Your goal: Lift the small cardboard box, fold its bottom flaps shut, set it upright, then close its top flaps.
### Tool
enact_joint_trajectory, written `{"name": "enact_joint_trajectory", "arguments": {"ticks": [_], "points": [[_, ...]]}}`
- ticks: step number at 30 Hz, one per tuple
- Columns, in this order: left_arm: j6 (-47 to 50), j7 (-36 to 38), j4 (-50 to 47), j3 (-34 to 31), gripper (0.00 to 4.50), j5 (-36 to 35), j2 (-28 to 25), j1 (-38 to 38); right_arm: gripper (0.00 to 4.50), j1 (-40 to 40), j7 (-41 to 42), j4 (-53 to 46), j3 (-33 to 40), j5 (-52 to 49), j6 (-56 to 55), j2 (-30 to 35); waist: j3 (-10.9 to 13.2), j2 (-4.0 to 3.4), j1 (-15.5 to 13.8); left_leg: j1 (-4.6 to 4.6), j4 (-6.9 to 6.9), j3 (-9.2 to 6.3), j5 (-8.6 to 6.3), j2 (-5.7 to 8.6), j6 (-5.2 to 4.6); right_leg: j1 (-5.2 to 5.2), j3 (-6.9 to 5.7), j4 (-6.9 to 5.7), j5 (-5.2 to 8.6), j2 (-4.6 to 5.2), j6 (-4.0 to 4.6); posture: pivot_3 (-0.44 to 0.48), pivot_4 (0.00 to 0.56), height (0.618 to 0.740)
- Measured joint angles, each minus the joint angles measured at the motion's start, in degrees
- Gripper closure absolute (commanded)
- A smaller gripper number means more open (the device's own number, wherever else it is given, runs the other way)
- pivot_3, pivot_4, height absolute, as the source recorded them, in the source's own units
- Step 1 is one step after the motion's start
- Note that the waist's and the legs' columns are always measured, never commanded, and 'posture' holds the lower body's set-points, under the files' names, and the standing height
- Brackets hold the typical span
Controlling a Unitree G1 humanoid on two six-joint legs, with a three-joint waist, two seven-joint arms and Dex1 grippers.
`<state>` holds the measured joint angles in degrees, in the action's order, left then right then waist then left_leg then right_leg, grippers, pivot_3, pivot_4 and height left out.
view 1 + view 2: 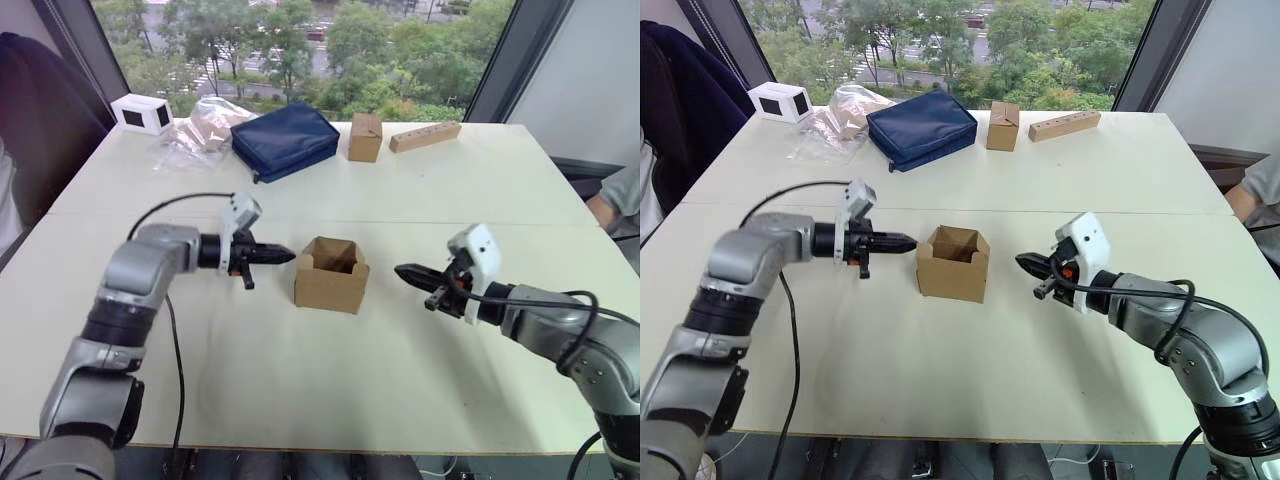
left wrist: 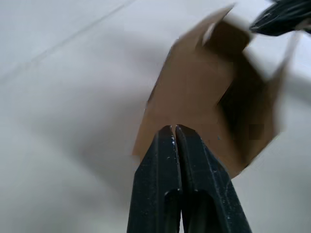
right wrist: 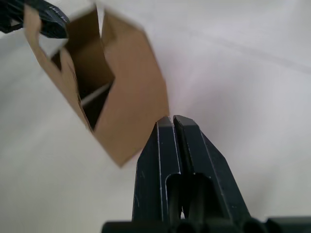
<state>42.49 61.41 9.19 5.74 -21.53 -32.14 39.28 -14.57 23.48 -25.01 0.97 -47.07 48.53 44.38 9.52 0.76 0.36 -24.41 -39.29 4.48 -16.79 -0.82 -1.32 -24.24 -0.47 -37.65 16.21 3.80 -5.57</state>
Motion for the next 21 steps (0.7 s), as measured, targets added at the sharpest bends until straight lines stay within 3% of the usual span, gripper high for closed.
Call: {"name": "enact_joint_trajectory", "arguments": {"ticks": [11,21], "points": [[-0.24,-4.76,-1.3,1.83,4.43,1.09,3.58,-5.37,4.5,-3.17,5.57,5.0,-9.41,8.1,1.72,-4.71,-0.01,-0.01,0.13,0.02,0.0,0.0,0.16,0.01,0.28,-0.05,0.0,-0.17,0.0,0.0,0.0,0.0,0.15,0.74],[7.4,-4.15,-6.88,3.06,4.43,-0.43,1.34,-8.18,4.5,-3.48,6.8,4.29,-5.71,6.45,8.1,-6.94,-0.02,0.0,0.15,0.05,0.0,-0.01,0.17,0.01,0.29,-0.05,0.0,-0.23,0.0,0.01,0.0,0.0,0.15,0.74]]}}
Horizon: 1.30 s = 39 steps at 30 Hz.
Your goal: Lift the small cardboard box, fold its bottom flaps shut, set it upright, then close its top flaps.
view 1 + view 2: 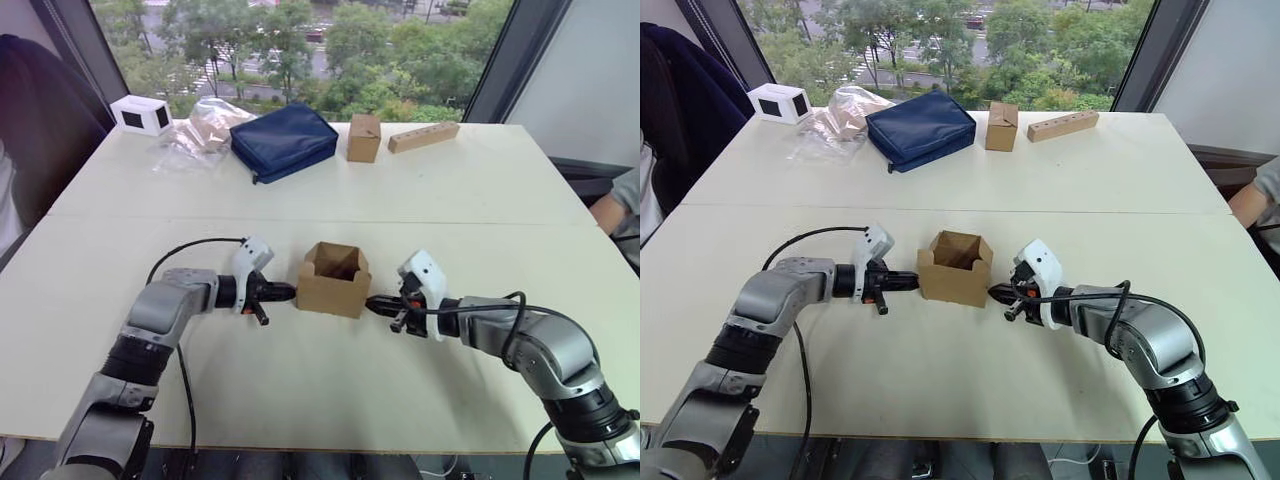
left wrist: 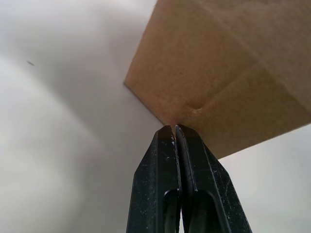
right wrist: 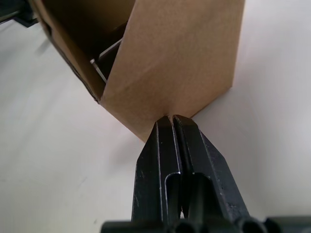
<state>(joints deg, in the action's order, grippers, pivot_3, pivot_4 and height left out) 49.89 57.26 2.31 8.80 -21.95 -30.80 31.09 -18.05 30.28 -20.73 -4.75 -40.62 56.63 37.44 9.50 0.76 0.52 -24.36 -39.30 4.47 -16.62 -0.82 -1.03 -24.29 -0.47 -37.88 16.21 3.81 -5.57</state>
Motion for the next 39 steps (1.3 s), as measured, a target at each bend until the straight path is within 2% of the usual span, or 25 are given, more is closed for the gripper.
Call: {"name": "enact_joint_trajectory", "arguments": {"ticks": [6,21,24,30,39], "points": [[3.67,0.48,-3.35,-0.01,4.43,-2.03,-0.74,-0.59,4.5,0.64,-0.02,-1.3,3.09,-1.28,2.99,-0.32,0.0,-0.01,0.07,0.0,0.0,0.0,0.01,0.0,0.01,0.0,0.0,-0.02,0.0,0.0,0.0,0.0,0.15,0.74],[0.31,2.44,-4.36,2.74,4.43,-2.22,-4.64,-3.34,4.5,3.56,3.1,-2.77,0.7,3.75,0.58,2.1,-0.01,-0.01,-0.02,0.04,0.0,0.0,0.01,0.01,0.01,0.0,0.01,-0.06,0.0,-0.01,0.0,0.0,0.15,0.74],[0.29,2.51,-4.07,0.69,4.43,-2.89,-5.23,-3.15,4.5,3.7,3.43,-2.5,3.32,4.41,-1.43,2.4,-0.01,-0.01,0.04,0.04,0.0,0.01,0.0,0.01,0.0,0.0,0.01,-0.06,0.0,-0.01,0.0,0.0,0.15,0.74],[2.25,2.99,-5.38,-5.98,4.43,-9.57,-4.83,0.0,4.5,1.85,4.16,-1.95,11.53,-0.03,-2.17,-0.31,-0.01,0.0,0.05,0.05,0.0,0.0,0.04,0.0,0.07,0.0,0.02,-0.08,0.0,-0.01,0.0,0.0,0.15,0.74],[3.53,2.07,-5.89,-6.67,4.43,-13.21,-2.5,2.98,4.5,-1.77,6.15,0.33,9.68,-2.8,-2.18,-3.58,-0.02,-0.01,0.11,0.07,0.0,0.01,0.05,0.01,0.09,0.0,0.02,-0.11,0.0,-0.03,0.0,0.0,0.15,0.74]]}}
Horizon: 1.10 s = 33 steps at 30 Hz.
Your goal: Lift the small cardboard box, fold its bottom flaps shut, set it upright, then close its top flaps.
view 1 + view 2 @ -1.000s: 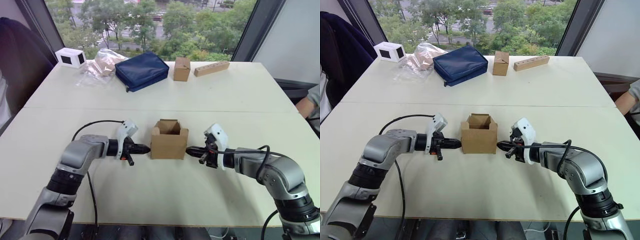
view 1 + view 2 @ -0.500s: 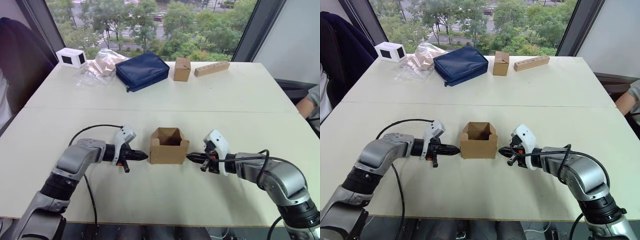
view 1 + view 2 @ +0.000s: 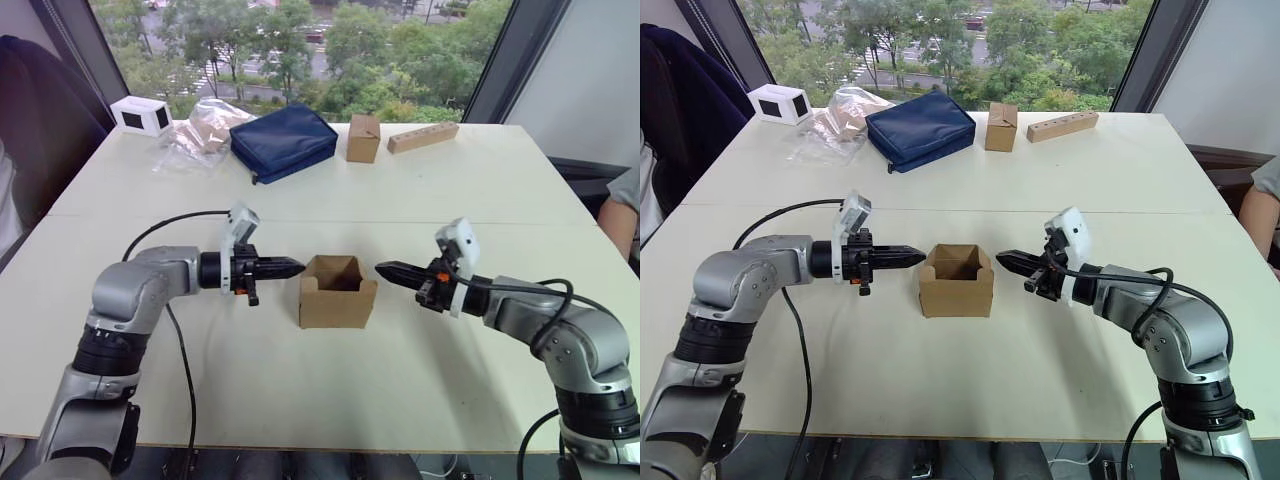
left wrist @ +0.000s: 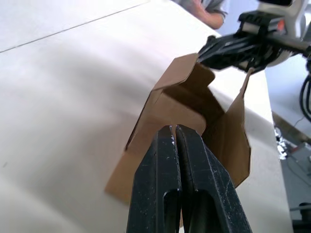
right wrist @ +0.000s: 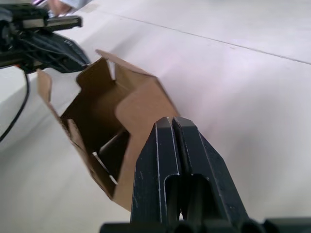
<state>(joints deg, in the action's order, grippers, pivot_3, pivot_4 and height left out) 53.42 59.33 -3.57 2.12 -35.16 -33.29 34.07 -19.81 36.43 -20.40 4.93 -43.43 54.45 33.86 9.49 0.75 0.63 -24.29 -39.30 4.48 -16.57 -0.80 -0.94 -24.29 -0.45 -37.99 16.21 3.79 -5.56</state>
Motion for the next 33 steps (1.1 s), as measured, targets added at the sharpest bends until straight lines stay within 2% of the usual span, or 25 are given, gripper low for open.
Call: {"name": "enact_joint_trajectory", "arguments": {"ticks": [7,20,27,30,33], "points": [[-2.14,-0.66,2.15,5.29,4.43,2.71,2.11,0.13,4.5,-1.5,2.1,3.97,-5.53,2.97,-2.51,-1.48,-0.01,0.0,-0.11,0.01,0.0,0.01,0.01,0.04,0.02,0.0,0.01,-0.01,0.0,0.0,0.0,0.0,0.15,0.74],[-3.41,-0.75,3.54,7.14,4.43,4.39,2.58,1.43,4.5,-1.61,3.38,4.49,-7.39,6.61,-5.03,-1.51,-0.09,0.0,0.0,0.65,0.05,0.01,-0.08,0.02,-0.13,0.61,0.03,0.02,0.01,0.0,0.01,0.0,0.15,0.74],[1.6,-1.68,2.36,-0.17,4.43,-1.66,2.06,2.13,4.5,-3.28,0.2,1.61,-0.99,-0.3,0.04,-3.36,-0.07,0.0,0.01,0.69,0.07,0.0,-0.17,-0.01,-0.26,0.65,0.04,0.03,0.01,0.12,0.01,0.0,0.15,0.74],[3.01,-1.4,0.5,-2.99,4.43,-4.17,-0.03,2.72,4.5,-4.18,-0.55,-3.6,3.84,-5.42,2.27,-1.9,-0.07,0.0,-0.05,0.7,0.08,-0.02,-0.17,0.0,-0.25,0.67,0.03,0.07,0.01,0.15,0.01,0.0,0.15,0.74],[2.38,-0.84,1.69,-3.24,4.43,-3.87,-1.54,2.9,4.5,-2.09,-0.54,-7.77,5.66,-8.9,3.95,0.36,-0.07,0.0,-0.11,0.76,0.12,-0.01,-0.18,0.02,-0.26,0.74,0.02,0.1,0.01,0.19,0.02,0.0,0.15,0.74]]}}
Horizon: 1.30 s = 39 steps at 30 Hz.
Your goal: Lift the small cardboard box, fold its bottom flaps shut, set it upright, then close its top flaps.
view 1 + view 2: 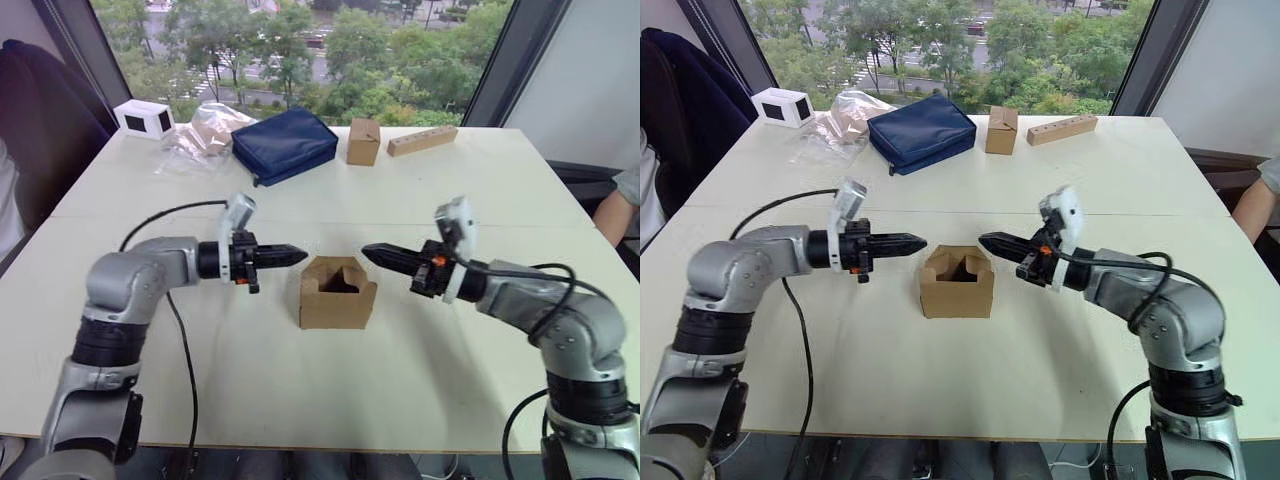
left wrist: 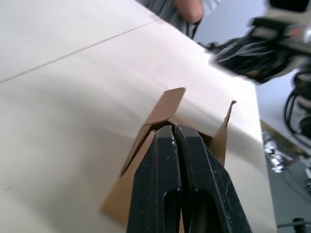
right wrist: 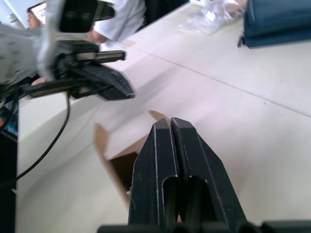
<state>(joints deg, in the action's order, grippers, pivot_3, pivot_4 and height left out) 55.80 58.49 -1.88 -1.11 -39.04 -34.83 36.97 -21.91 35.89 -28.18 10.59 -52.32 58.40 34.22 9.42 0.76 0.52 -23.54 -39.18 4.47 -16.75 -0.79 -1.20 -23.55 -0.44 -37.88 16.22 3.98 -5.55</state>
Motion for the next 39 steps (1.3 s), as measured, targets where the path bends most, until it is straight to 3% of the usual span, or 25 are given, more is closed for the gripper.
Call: {"name": "enact_joint_trajectory", "arguments": {"ticks": [6,14,17,39], "points": [[-5.08,0.51,13.35,0.64,4.43,3.52,2.78,5.68,4.5,4.21,2.3,-8.13,-3.0,-2.99,0.46,3.26,0.02,0.03,0.05,0.02,-0.01,0.0,-0.03,0.02,-0.06,0.06,-0.01,0.08,0.0,-0.13,0.0,0.0,0.15,0.74],[-16.9,4.64,34.81,7.35,4.43,12.79,11.7,13.01,4.5,4.85,0.4,-4.98,-13.54,3.93,-2.48,0.67,0.04,0.07,0.03,-0.01,-0.01,0.05,-0.07,0.05,-0.13,0.07,-0.01,0.18,0.0,-0.21,-0.01,0.0,0.15,0.74],[-19.15,6.68,38.64,8.71,4.43,14.77,13.37,13.52,4.5,4.2,0.36,-2.74,-14.68,5.71,-3.69,-0.17,0.04,0.07,0.18,-0.01,-0.01,0.05,-0.07,0.01,-0.13,0.05,-0.01,0.17,0.0,-0.24,-0.01,0.0,0.15,0.74],[-20.08,11.19,36.5,9.29,4.43,17.45,15.56,12.48,4.5,-0.69,2.52,7.15,-22.19,18.25,-9.96,-2.46,0.03,0.07,0.13,0.0,-0.01,0.04,-0.07,0.0,-0.13,0.05,0.0,0.15,0.0,-0.19,-0.01,0.0,0.15,0.74]]}}
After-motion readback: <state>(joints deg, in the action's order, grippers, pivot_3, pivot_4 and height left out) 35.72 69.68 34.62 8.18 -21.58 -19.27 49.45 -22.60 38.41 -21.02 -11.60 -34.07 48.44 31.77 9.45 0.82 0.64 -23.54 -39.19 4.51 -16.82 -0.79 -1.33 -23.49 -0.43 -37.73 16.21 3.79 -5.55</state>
